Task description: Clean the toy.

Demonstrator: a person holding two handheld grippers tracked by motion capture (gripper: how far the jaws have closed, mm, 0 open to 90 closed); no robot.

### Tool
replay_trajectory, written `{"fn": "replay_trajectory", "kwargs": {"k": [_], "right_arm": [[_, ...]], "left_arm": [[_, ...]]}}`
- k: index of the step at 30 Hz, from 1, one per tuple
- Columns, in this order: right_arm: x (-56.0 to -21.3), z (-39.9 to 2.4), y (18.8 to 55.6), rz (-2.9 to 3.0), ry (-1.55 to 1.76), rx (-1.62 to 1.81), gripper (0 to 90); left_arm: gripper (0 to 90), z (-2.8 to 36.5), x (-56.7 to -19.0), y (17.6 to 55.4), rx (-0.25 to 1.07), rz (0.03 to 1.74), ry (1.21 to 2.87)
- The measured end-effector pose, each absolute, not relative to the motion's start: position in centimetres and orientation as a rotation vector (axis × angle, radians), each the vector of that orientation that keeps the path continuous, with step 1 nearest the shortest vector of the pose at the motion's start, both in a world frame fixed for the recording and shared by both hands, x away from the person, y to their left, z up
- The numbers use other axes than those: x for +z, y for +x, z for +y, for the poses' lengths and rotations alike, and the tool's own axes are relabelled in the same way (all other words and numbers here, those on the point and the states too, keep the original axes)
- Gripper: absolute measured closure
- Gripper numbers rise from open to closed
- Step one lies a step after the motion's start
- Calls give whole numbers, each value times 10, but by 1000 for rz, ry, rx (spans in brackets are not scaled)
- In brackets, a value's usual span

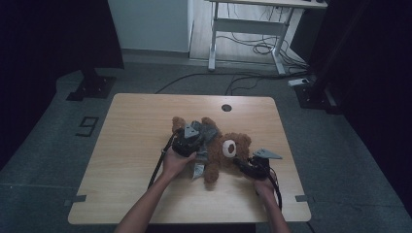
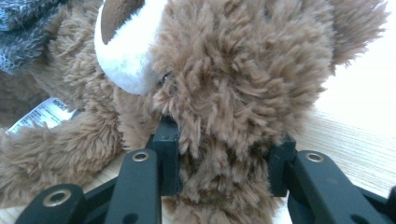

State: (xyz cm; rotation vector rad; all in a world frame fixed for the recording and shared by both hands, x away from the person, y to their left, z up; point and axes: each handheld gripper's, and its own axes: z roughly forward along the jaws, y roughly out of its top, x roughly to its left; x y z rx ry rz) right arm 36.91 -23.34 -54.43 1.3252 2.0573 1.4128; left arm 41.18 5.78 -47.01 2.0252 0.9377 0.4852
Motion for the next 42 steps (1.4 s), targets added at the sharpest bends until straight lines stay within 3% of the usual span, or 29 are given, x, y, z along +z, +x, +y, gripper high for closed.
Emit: {"fn": "replay_trajectory", "kwargs": {"k": [4, 9, 15, 17, 28, 33, 38, 42], "right_arm": [[-545, -232, 366, 2065, 1312, 1413, 590], [-543, -229, 362, 2094, 1268, 1397, 585], [-546, -231, 360, 2098, 1261, 1411, 577], [-547, -232, 361, 2106, 1265, 1401, 571], [-548, -235, 362, 2124, 1296, 1426, 562], [-549, -235, 362, 2122, 1304, 1444, 560], [-549, -236, 362, 2128, 1314, 1446, 560], [-549, -236, 362, 2132, 1318, 1446, 559]], "left_arm": [[754, 56, -452, 404, 470, 911, 2010], [752, 16, -432, 398, 423, 816, 2024], [750, -45, -445, 398, 336, 739, 2108], [745, -53, -454, 396, 364, 739, 2112], [749, -9, -458, 392, 412, 846, 2104], [751, 17, -467, 389, 355, 865, 2068], [751, 12, -453, 382, 346, 829, 2031], [751, -13, -439, 379, 310, 765, 2030]]}}
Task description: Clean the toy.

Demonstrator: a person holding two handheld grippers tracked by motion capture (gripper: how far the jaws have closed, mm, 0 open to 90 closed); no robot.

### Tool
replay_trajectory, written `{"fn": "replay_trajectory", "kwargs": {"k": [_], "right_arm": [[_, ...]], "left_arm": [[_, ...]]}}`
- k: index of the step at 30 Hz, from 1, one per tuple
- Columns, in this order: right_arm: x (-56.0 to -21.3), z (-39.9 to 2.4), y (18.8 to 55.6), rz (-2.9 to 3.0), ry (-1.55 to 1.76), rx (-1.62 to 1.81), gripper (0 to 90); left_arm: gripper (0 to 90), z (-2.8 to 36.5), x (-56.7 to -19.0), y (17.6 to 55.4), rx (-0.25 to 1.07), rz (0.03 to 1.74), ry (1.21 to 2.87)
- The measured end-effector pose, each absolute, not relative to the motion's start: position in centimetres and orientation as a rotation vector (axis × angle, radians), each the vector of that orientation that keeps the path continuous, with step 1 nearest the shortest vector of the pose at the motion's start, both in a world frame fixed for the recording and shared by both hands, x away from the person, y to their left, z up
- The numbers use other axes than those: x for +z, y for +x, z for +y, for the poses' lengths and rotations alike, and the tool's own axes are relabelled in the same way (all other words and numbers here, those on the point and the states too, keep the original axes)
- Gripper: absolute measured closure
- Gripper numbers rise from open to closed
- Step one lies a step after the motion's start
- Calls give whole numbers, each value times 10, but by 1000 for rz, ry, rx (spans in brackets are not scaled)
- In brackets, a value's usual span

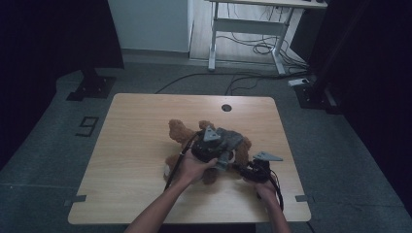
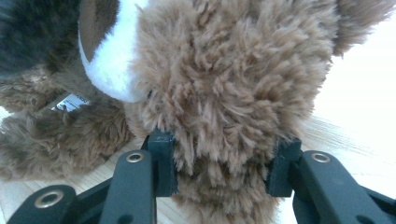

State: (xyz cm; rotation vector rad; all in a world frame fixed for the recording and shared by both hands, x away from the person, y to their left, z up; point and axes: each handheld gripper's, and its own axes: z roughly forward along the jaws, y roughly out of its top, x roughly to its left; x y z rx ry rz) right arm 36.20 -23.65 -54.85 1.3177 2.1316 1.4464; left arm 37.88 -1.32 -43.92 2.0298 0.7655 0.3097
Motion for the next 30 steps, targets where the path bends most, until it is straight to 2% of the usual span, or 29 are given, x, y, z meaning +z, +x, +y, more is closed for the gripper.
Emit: {"fn": "replay_trajectory", "kwargs": {"k": [5, 8, 14, 23, 26, 30], "right_arm": [[-548, -237, 363, 2139, 1321, 1450, 558], [-548, -238, 363, 2146, 1327, 1442, 558], [-549, -238, 364, 2140, 1333, 1460, 558], [-549, -239, 364, 2141, 1349, 1469, 558], [-550, -239, 364, 2138, 1351, 1479, 556], [-549, -239, 364, 2139, 1354, 1473, 556]], "left_arm": [[749, -59, -446, 379, 298, 712, 2108], [749, -68, -462, 385, 279, 738, 2120], [751, -54, -458, 386, 305, 752, 2088], [749, -9, -457, 397, 378, 869, 2066], [749, 10, -464, 403, 311, 917, 2022], [749, 8, -457, 401, 277, 896, 2003]]}}
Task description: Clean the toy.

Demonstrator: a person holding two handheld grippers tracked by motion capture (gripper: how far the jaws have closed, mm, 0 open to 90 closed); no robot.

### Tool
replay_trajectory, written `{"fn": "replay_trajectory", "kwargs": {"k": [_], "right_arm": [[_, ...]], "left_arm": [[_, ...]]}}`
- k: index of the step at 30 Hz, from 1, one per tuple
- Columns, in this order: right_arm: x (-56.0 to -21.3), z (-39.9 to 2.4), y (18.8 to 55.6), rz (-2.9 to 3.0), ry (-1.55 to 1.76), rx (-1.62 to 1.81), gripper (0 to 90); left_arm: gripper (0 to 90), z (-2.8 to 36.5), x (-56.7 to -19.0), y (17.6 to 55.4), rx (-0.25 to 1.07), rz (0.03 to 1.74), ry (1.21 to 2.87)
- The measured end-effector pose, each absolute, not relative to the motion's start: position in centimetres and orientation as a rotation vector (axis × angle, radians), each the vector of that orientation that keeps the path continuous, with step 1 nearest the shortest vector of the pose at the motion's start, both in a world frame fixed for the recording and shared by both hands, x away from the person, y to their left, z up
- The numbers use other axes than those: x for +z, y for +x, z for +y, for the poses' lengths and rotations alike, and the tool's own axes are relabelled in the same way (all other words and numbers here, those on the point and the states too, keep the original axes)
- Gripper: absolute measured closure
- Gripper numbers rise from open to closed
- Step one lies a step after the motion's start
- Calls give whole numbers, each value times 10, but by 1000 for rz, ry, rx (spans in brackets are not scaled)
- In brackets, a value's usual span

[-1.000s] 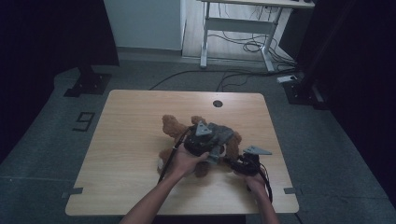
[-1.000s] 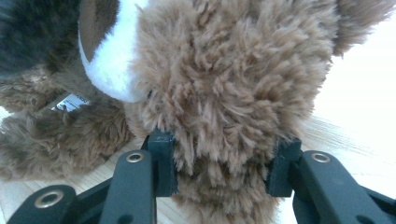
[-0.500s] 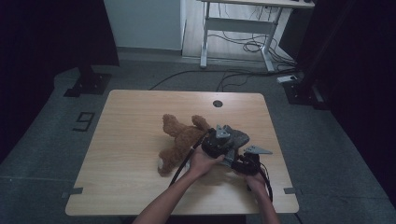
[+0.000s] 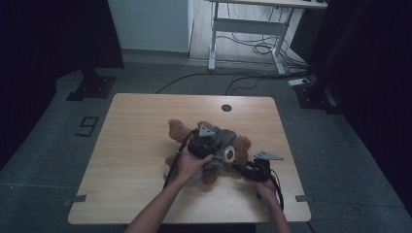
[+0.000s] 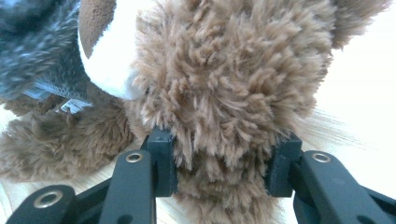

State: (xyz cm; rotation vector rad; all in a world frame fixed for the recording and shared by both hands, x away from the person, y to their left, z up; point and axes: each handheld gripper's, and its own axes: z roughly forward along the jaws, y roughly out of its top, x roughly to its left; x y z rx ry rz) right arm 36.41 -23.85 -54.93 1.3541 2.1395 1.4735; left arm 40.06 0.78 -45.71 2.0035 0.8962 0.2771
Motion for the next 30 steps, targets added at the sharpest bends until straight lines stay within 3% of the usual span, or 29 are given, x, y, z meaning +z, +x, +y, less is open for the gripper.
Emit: {"fn": "replay_trajectory", "kwargs": {"k": [8, 13, 20, 30], "right_arm": [[-550, -239, 364, 2138, 1364, 1483, 556], [-550, -239, 364, 2136, 1362, 1479, 556], [-550, -237, 364, 2139, 1350, 1461, 556], [-550, -237, 364, 2128, 1375, 1471, 557]], "left_arm": [[748, -44, -433, 406, 254, 792, 2033], [745, -72, -453, 412, 257, 806, 2120], [747, -49, -452, 412, 285, 837, 2082], [752, 24, -456, 400, 325, 906, 2017]]}}
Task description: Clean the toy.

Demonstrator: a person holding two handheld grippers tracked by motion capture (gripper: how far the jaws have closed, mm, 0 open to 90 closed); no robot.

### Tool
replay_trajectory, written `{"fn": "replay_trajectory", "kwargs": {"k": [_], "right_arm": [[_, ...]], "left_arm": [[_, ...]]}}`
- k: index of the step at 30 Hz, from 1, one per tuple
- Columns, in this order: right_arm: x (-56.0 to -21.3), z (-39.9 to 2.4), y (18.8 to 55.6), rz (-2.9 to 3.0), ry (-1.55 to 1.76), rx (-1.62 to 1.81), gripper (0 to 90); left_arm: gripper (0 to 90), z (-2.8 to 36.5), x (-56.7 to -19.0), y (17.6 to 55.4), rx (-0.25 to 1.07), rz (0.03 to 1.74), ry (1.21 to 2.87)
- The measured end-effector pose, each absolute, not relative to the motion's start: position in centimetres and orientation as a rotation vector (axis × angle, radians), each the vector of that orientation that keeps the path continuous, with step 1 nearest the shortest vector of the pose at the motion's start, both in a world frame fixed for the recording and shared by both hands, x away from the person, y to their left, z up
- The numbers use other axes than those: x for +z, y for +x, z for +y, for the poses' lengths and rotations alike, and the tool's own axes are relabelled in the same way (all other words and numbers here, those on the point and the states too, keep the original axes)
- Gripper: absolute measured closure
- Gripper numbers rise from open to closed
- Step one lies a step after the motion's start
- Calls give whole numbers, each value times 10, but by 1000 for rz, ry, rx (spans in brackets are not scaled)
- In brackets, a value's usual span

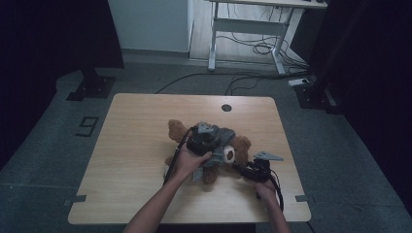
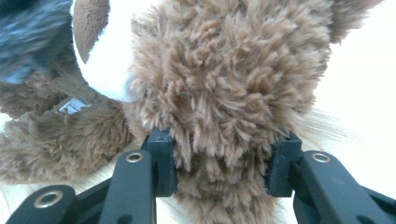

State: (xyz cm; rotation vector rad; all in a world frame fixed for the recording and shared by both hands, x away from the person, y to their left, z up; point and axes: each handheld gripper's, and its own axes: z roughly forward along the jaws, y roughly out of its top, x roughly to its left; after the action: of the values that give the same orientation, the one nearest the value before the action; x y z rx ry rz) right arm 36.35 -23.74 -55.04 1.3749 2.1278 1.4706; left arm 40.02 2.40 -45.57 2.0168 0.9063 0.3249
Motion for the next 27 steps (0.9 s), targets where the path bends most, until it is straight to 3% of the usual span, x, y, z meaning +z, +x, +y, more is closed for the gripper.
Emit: {"fn": "replay_trajectory", "kwargs": {"k": [12, 20, 27], "right_arm": [[-551, -238, 364, 2123, 1383, 1480, 557], [-551, -238, 365, 2118, 1392, 1491, 557], [-551, -237, 365, 2110, 1405, 1499, 559]], "left_arm": [[754, 89, -470, 377, 438, 951, 2005], [754, 136, -492, 387, 391, 1123, 1954], [754, 131, -484, 390, 402, 1115, 1939]]}}
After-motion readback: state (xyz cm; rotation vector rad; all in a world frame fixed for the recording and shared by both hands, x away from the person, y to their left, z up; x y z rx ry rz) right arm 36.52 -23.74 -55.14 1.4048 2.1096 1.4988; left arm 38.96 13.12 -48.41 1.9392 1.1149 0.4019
